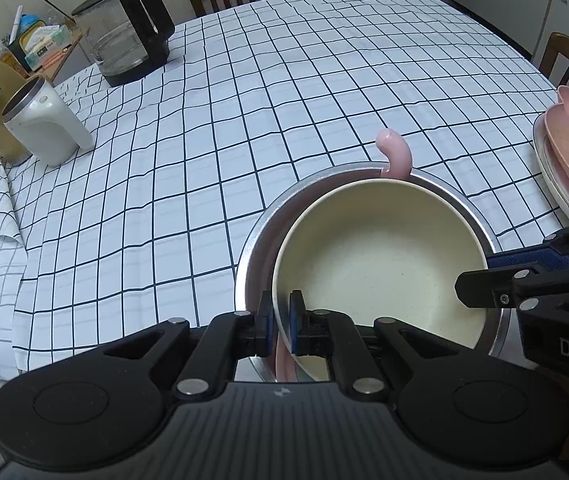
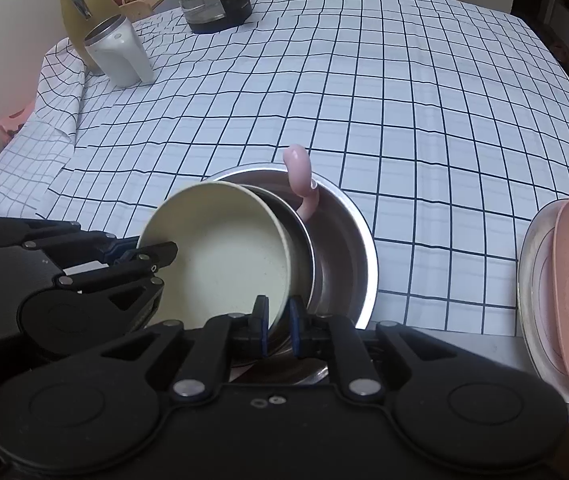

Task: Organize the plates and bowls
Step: 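Lower the cream bowl into the pink-handled pot and open both grippers, then close both grippers on the steel bowl rim holding the nested stack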

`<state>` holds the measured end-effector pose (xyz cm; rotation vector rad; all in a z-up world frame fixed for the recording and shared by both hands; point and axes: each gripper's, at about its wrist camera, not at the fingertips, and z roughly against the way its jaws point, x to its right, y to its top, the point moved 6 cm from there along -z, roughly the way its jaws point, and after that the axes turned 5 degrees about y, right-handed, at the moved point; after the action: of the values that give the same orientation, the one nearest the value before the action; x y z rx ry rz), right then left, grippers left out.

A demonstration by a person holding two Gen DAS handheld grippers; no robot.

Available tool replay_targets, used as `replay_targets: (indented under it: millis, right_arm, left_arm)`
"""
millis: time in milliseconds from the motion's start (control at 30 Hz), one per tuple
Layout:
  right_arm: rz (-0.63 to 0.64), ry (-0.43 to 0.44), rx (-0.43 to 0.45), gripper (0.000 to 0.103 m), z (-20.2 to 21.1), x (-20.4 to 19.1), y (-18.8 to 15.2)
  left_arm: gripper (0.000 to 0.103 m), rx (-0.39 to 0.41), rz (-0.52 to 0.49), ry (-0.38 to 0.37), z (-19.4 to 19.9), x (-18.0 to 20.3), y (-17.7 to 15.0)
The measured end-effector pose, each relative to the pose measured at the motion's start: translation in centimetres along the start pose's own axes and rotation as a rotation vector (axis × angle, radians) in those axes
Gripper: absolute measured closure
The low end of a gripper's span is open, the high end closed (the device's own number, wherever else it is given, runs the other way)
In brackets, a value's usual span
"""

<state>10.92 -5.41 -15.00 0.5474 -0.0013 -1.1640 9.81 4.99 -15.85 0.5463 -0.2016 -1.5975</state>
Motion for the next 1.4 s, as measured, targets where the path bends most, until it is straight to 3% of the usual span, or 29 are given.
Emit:
replay_targets:
  millis: [600,967,1100,1233,1400]
  right_arm:
    - [-0.007,0.029,0.077,0.067,2.6,0.5,0.2]
    - [0.044,0.032,0.152,0.054,5.9,-0.4,-0.2]
    - [0.066,0.032,0.185,0.037,7.1,-0.5,-0.5]
    - [0.072,0.025,0.204,0.030,7.9,-0.4,-0.9]
    - [0.071,0.009,0.232,0.017,8.5,0.2,-1.4]
  left_arm:
    - [0.091,0.064,0.069,-0.071,2.0,-0.9,0.1]
    - [0.050,0.160,0.113,-0.101,5.2,-1.5,0.1]
    - [0.043,0.195,0.121,-0.113,6.2,-2.0,0.0]
    - [0.032,0.223,0.136,-0.120,6.7,-2.7,-0.1]
    - [0.028,0.252,0.149,-0.132,7.0,-3.6,-0.3]
